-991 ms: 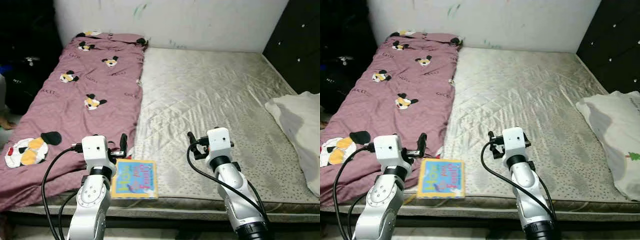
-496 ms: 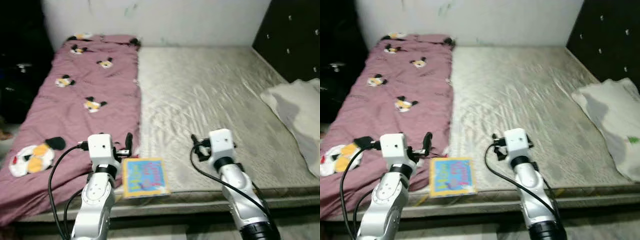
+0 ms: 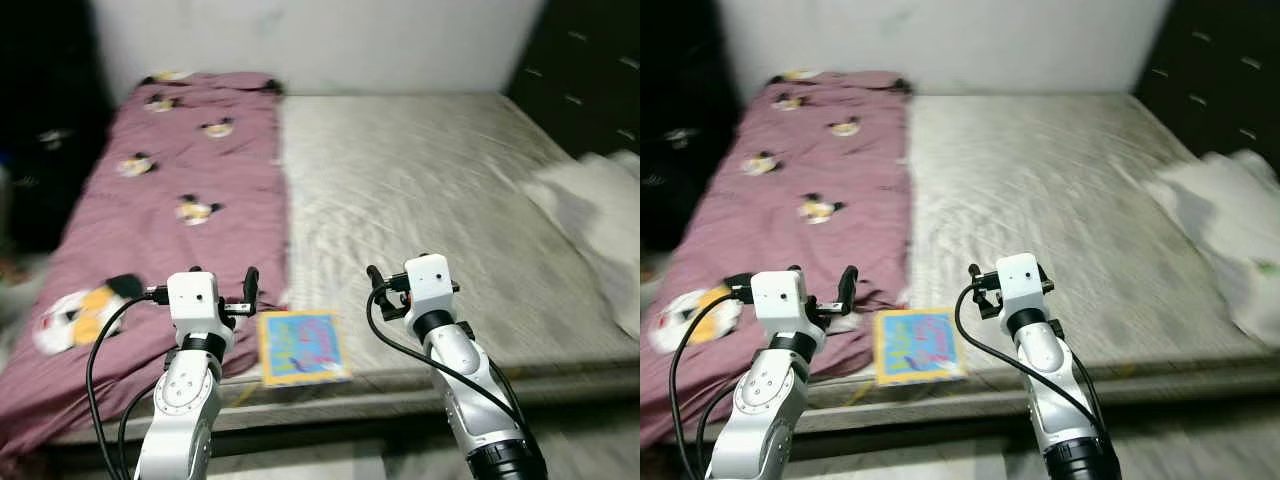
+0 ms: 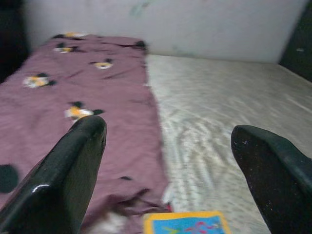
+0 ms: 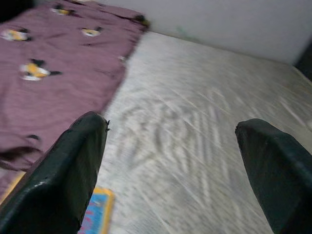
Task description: Clean up the room
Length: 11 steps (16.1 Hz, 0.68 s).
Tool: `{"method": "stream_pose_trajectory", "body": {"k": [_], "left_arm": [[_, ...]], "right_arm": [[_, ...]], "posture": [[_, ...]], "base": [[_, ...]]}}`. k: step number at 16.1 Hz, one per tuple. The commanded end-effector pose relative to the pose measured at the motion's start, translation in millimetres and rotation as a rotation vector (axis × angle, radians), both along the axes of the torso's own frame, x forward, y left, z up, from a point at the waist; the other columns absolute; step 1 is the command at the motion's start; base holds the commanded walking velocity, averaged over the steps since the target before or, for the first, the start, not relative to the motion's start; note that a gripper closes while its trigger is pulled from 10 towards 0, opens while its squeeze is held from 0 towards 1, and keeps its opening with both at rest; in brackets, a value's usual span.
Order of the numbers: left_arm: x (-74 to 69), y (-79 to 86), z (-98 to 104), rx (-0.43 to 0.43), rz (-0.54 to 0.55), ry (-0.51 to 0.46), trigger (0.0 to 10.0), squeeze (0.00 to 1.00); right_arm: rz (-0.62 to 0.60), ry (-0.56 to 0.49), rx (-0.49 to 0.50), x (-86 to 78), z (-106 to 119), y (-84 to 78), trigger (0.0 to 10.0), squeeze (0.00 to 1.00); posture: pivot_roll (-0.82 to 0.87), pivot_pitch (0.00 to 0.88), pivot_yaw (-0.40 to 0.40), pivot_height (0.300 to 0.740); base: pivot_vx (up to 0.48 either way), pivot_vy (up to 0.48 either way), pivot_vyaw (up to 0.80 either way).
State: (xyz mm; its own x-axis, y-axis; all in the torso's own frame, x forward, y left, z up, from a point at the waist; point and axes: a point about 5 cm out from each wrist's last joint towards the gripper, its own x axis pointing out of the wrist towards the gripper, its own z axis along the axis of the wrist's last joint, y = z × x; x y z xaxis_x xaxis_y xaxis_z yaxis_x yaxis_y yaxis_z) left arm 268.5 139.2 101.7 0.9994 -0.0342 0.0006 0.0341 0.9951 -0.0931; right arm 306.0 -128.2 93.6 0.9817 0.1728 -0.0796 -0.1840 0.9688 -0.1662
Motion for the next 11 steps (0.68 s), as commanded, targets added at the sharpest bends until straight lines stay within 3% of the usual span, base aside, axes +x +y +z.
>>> {"method": "stream_pose_trajectory", "body": {"k": [1,7,11], "left_arm": [[0.8,-0.5,3.1,-0.005,-0.006,-0.016,10.0,0.0],[0.9,0.3,3.4,-0.005,-0.002,-0.015,10.0,0.0],[0.1,-2.2,5.0,-0.018,-0.034,-0.027,10.0,0.0]], "right_arm": [[-0.011,0.015,-0.006,-0.2,-3.4,-3.7,10.0,0.0],[0.007,0.015,-0.029,-0.7,-4.5,-2.6,10.0,0.0],[0.025,0.006,-0.033,-2.4,-4.0,0.8,10.0,0.0]], "posture": [[0.0,0.039,-0.012,0.74],[0.0,0.045,-0.01,0.74],[-0.01,0.047,-0.009,0.74]], "base": [[0.0,0.0,0.0],[0.0,0.0,0.0],[0.127,0.0,0.8]]}}
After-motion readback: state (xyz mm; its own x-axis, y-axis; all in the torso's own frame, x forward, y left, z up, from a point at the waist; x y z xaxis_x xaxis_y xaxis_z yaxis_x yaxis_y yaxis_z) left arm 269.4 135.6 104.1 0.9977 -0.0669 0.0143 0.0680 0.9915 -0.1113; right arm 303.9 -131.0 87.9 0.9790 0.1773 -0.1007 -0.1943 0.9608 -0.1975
